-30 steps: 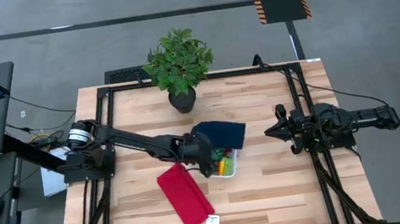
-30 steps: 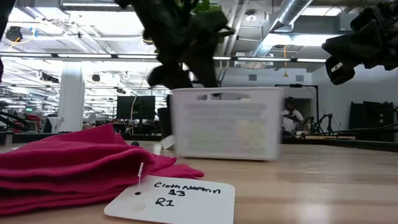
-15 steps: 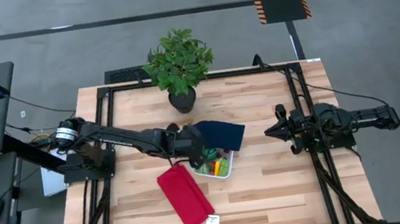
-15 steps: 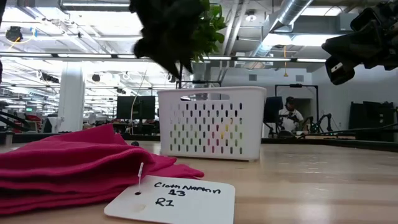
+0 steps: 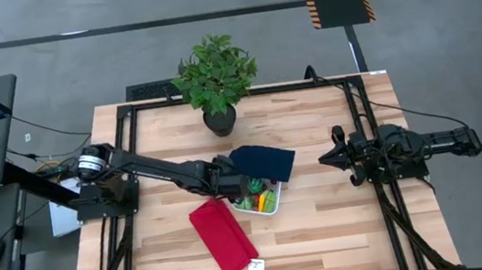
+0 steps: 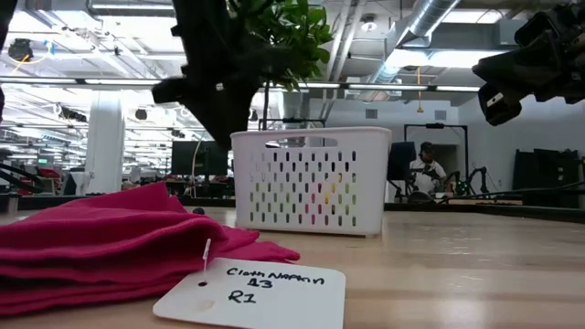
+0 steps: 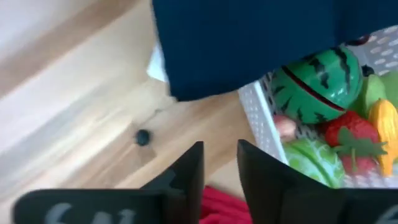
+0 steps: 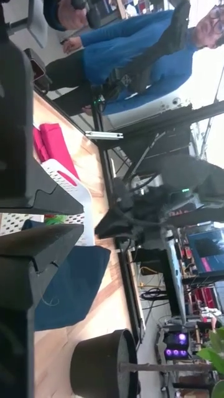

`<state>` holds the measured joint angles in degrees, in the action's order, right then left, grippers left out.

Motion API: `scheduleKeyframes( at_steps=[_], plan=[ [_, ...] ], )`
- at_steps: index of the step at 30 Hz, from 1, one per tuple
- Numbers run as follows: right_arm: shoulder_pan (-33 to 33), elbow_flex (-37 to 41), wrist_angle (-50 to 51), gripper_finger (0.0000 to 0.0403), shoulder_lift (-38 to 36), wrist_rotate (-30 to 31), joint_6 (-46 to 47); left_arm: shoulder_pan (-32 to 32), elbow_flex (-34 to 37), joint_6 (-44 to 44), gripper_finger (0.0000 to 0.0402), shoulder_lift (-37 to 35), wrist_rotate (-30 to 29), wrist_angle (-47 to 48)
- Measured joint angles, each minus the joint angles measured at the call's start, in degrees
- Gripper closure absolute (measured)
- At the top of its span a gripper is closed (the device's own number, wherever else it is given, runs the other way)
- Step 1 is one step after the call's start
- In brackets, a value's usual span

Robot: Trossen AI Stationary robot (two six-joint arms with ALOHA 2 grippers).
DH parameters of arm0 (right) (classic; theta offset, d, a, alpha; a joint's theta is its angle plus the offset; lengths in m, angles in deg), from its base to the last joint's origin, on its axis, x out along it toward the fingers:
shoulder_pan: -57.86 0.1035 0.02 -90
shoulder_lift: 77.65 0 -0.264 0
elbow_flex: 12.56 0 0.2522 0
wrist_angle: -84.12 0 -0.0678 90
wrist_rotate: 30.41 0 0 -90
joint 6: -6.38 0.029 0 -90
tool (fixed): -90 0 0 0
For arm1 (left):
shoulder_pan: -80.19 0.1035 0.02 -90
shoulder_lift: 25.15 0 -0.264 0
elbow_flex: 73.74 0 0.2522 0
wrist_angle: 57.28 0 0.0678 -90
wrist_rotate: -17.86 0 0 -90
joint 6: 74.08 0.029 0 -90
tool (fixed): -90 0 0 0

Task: Pick and placing Produce into tupperware
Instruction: Adjust the bin on the table

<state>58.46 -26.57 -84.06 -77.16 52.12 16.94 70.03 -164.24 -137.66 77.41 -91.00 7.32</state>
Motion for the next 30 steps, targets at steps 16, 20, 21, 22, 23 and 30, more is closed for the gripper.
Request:
scheduleKeyframes(
  at_steps=[16,20,21,22,23,30],
  plan=[
    [0.02,-0.02,-0.1,0.0344,0.99,-0.01,0.0,0.1,0.11,0.55,0.0399,5.51,3.67,-8.2],
    [0.02,-0.02,-0.06,0.0344,1.05,-0.02,0.0,-0.03,0.13,1.32,0.04,5.51,3.91,-10.21],
    [0.02,-0.02,-0.05,0.0344,1.05,-0.02,0.01,-0.03,0.13,2.23,0.04,5.51,4.46,-10.99],
    [0.02,-0.01,-0.04,0.0344,1.05,-0.02,0.0,-0.03,0.13,3.43,0.04,5.51,5.15,-11.78],
    [0.01,-0.01,-0.05,0.0344,1.05,-0.02,0.0,-0.03,0.13,4.57,0.0401,5.51,5.51,-12.5],
    [0.01,-0.01,-0.06,0.0344,1.05,-0.02,0.0,-0.14,0.13,7.31,0.0401,5.51,5.36,-12.32]
  ],
)
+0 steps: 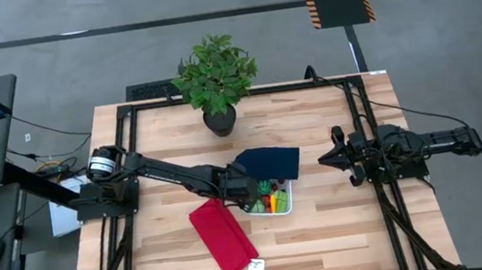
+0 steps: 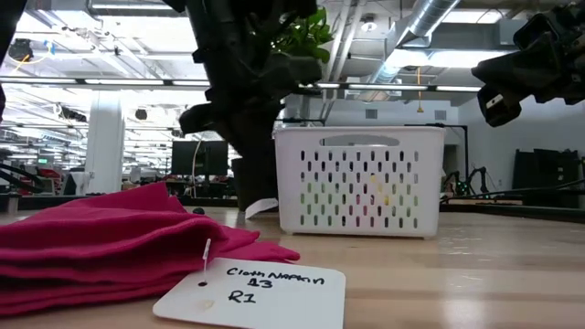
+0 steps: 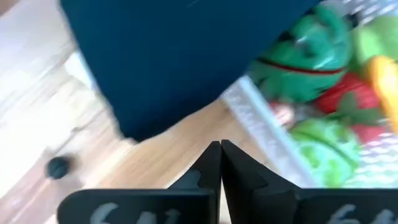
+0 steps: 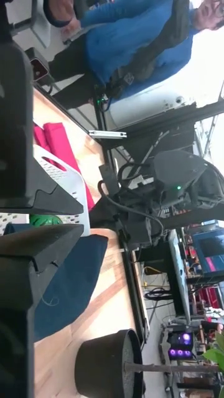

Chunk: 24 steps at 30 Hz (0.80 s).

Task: Pick and placing Produce into tupperware
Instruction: Adjust the bin on the table, then put the blueberry into the bin

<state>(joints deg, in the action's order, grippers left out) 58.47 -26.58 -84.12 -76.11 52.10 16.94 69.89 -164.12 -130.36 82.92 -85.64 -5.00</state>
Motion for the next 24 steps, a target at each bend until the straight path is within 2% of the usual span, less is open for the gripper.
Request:
scheduleKeyframes(
  at_steps=[4,9,17,24],
  plan=[
    [0.0,0.0,0.0,0.0344,0.0,0.0,0.0,-0.06,0.0,-1.27,0.0401,0.0,-1.31,5.71],
    [0.0,-0.01,0.01,0.0344,0.0,0.0,0.01,0.06,0.0,-11.29,0.0401,0.0,-3.71,14.77],
    [0.0,0.0,0.0,0.0344,0.0,0.0,0.0,0.72,0.0,-12.2,0.0398,-0.02,-7.98,15.93],
    [0.01,-0.01,0.01,0.0344,0.0,0.0,0.01,3.1,2.37,-17.71,0.0343,-0.21,-5.3,17.3]
  ],
)
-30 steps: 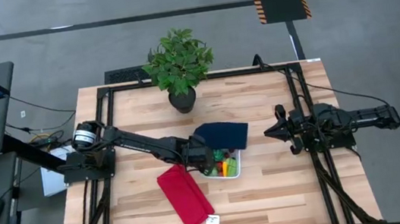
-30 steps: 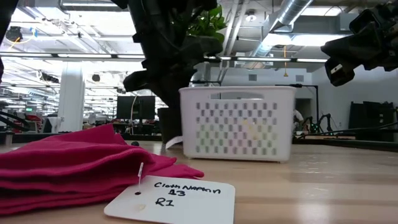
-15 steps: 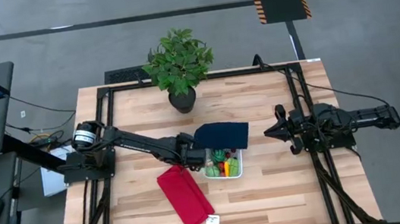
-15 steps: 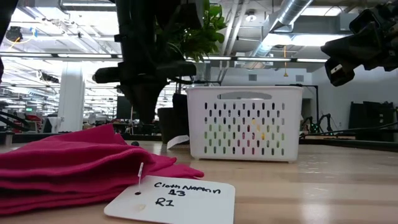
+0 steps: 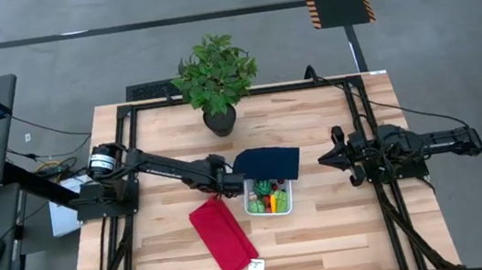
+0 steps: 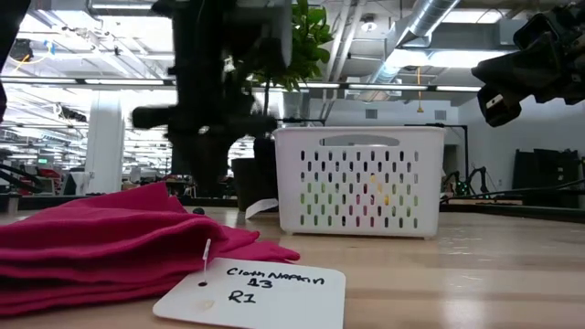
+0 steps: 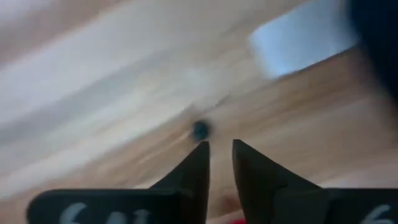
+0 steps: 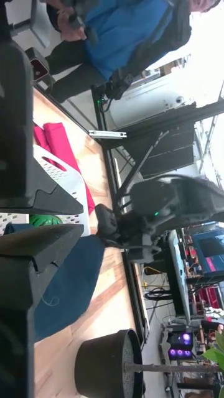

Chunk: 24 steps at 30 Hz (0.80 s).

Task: Pick and placing Produce into tupperware
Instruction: Put the blueberry into the bin

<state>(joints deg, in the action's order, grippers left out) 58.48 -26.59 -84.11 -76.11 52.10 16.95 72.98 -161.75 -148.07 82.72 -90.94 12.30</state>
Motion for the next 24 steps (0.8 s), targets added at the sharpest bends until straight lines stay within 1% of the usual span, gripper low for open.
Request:
scheduleKeyframes(
  at_steps=[3,6,9,12,14,17,20,24],
  plan=[
    [-0.02,0.02,-0.01,0.0344,0.0,0.0,-0.01,1.52,4.2,-1.46,0.0327,-1.21,3.76,-3.06],
    [-0.01,0.01,-0.01,0.0344,-0.02,0.0,-0.01,2.66,8.46,1.33,0.0325,-3.18,5.7,-9.76],
    [0.0,0.0,-0.01,0.0344,-0.02,0.0,-0.01,2.62,11.63,3.29,0.033,-5.64,5.29,-13.55],
    [-0.02,0.0,-0.01,0.0344,0.0,0.0,-0.01,2.58,14.35,4.38,0.0335,-8.14,5.09,-15.19],
    [-0.02,0.01,0.0,0.0344,-0.02,0.0,-0.01,2.65,16.4,4.49,0.0337,-9.62,4.77,-15.71],
    [-0.02,0.0,-0.01,0.0344,-0.01,0.0,0.0,2.61,18.91,4.44,0.0337,-11.87,3.44,-19.15],
    [0.0,0.02,-0.01,0.0344,-0.02,0.0,-0.01,2.61,20.07,4.85,0.0327,-12.03,2.51,-20.53],
    [-0.02,0.02,-0.01,0.0344,0.0,0.0,-0.01,2.71,19.97,5.56,0.0297,-12.1,2.51,-21.08]
  ],
)
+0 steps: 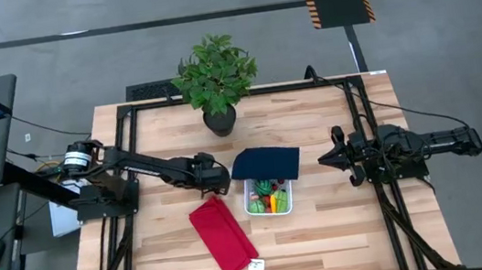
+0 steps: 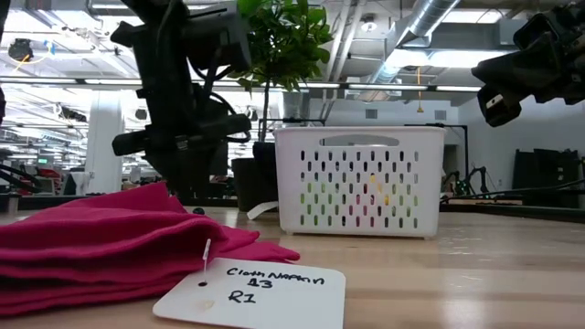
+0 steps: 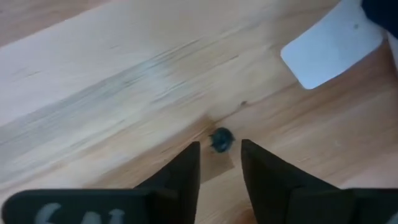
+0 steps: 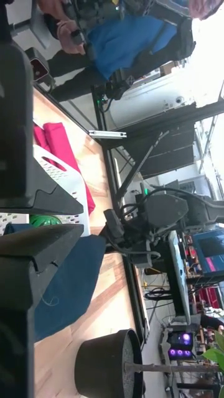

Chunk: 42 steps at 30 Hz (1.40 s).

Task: Pick and placing Produce into tupperware
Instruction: Put the blueberry into the bin

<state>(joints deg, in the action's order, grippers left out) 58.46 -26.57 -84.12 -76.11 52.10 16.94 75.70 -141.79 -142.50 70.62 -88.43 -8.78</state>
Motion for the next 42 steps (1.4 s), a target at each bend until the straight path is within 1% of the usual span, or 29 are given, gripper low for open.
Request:
scheduleKeyframes(
  at_steps=[4,10,14,21,28,35,42],
  plan=[
    [0.02,-0.01,0.0,0.0344,-0.01,0.0,0.0,0.0,0.0,1.44,0.027,0.0,-0.03,0.37],
    [0.0,0.0,0.0,0.0344,0.0,0.0,0.0,-0.01,0.09,-0.26,0.0234,0.02,-0.49,0.21],
    [0.02,-0.01,0.01,0.0344,-0.01,0.0,0.0,-0.02,0.09,0.52,0.0219,0.04,-0.14,-1.09],
    [0.01,-0.02,0.0,0.0344,-0.02,0.0,0.0,0.0,0.09,-0.62,0.0216,0.08,-0.5,-1.27],
    [0.02,0.0,0.0,0.0344,-0.02,0.0,0.0,0.07,0.21,-0.43,0.0216,2.05,-0.58,-2.34],
    [0.02,-0.02,0.0,0.0344,0.0,0.0,0.0,0.28,0.23,-0.42,0.0216,1.88,-0.54,-2.38],
    [0.02,-0.02,0.0,0.0344,0.0,0.0,0.0,1.07,4.39,-0.48,0.0216,1.75,0.14,-8.57]
  ],
)
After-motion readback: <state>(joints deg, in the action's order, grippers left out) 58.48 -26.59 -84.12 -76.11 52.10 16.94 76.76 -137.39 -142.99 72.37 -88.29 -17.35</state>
